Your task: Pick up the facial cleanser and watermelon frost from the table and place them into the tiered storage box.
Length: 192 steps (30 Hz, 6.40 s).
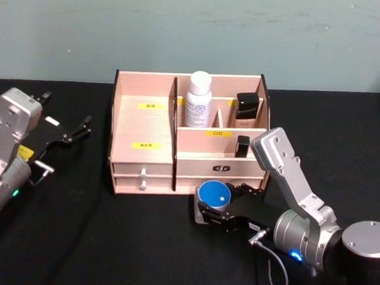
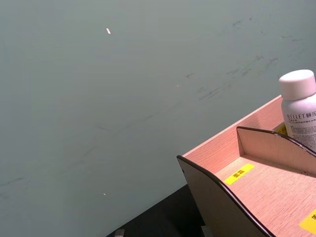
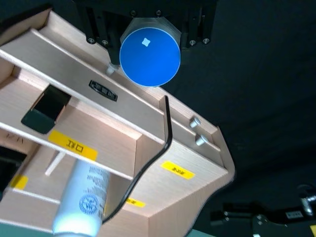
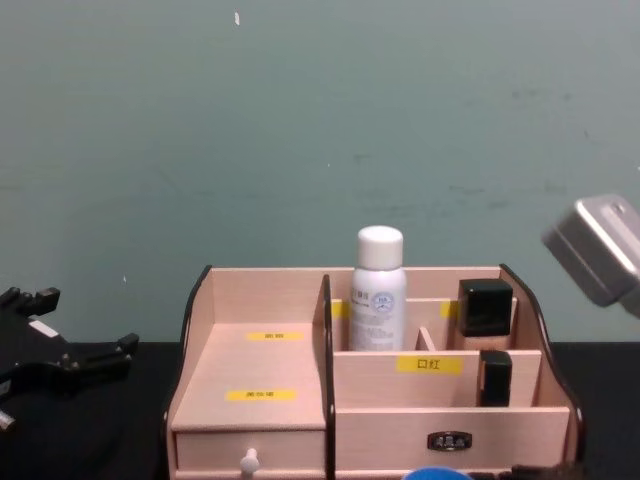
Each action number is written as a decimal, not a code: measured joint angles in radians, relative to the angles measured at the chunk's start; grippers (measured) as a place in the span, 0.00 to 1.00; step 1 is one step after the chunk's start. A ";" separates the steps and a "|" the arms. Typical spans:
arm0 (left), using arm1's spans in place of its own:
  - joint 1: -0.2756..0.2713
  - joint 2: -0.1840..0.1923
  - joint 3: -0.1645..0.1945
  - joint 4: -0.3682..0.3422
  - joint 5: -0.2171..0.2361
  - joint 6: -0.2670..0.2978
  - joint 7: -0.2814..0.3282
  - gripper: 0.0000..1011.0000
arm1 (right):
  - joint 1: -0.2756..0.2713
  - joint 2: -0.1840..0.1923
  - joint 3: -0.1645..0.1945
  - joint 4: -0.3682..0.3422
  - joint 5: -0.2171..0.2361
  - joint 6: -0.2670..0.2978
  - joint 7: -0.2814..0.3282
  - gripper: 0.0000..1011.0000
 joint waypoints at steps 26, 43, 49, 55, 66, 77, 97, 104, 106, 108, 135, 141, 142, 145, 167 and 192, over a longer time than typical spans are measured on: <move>0.000 0.000 0.000 0.000 0.000 0.000 0.000 0.99 | 0.257 -0.022 -0.118 -0.011 0.018 -0.018 0.097 0.72; 0.000 0.000 0.000 0.000 0.000 0.000 0.000 0.99 | 0.387 -0.097 -0.177 0.162 0.000 -0.048 0.076 0.72; 0.000 0.000 0.000 0.000 0.000 0.000 0.000 0.99 | 0.421 -0.126 -0.183 0.235 -0.009 -0.066 0.069 0.72; 0.000 0.000 0.000 0.000 0.000 0.000 0.000 0.99 | 0.454 -0.148 -0.186 0.298 -0.019 -0.081 0.068 0.72; 0.000 0.000 0.000 0.000 0.000 0.000 0.000 0.99 | 0.484 -0.172 -0.183 0.363 -0.027 -0.090 0.068 0.72; 0.000 0.000 0.000 0.000 0.000 0.000 0.000 0.99 | 0.506 -0.192 -0.185 0.419 -0.029 -0.104 0.076 0.72; 0.000 0.000 0.000 0.000 0.000 0.000 0.000 0.99 | 0.510 -0.198 -0.190 0.437 -0.033 -0.097 0.080 0.72; 0.000 0.000 0.000 0.000 0.000 0.000 0.000 0.99 | 0.510 -0.197 -0.189 0.436 -0.033 -0.097 0.080 0.73; 0.000 0.000 0.000 0.000 0.000 0.000 0.000 0.99 | 0.510 -0.197 -0.189 0.435 -0.032 -0.097 0.080 0.77; 0.000 0.000 0.000 0.000 0.000 0.000 0.000 0.99 | 0.510 -0.197 -0.189 0.435 -0.032 -0.097 0.080 0.83; 0.000 0.000 0.000 0.000 0.000 0.000 0.000 0.99 | 0.439 -0.142 -0.131 0.215 -0.024 -0.175 0.044 0.99; 0.000 0.000 0.000 0.000 0.000 0.000 0.000 0.99 | 0.365 -0.114 -0.073 0.106 -0.033 -0.193 -0.030 0.99; 0.000 0.000 0.000 0.000 0.000 0.000 0.000 0.99 | 0.339 -0.109 -0.051 0.078 -0.039 -0.200 -0.055 0.99; 0.000 0.000 0.000 0.000 0.000 0.000 0.000 0.99 | 0.299 -0.101 -0.016 0.043 -0.050 -0.211 -0.095 0.99; 0.000 0.000 0.000 0.000 0.000 0.000 0.000 0.99 | -0.010 -0.137 0.217 -0.039 -0.158 -0.292 -0.380 0.99; 0.000 0.000 0.000 0.000 0.000 0.000 0.000 0.99 | -0.029 -0.151 0.229 -0.010 -0.154 -0.297 -0.371 0.99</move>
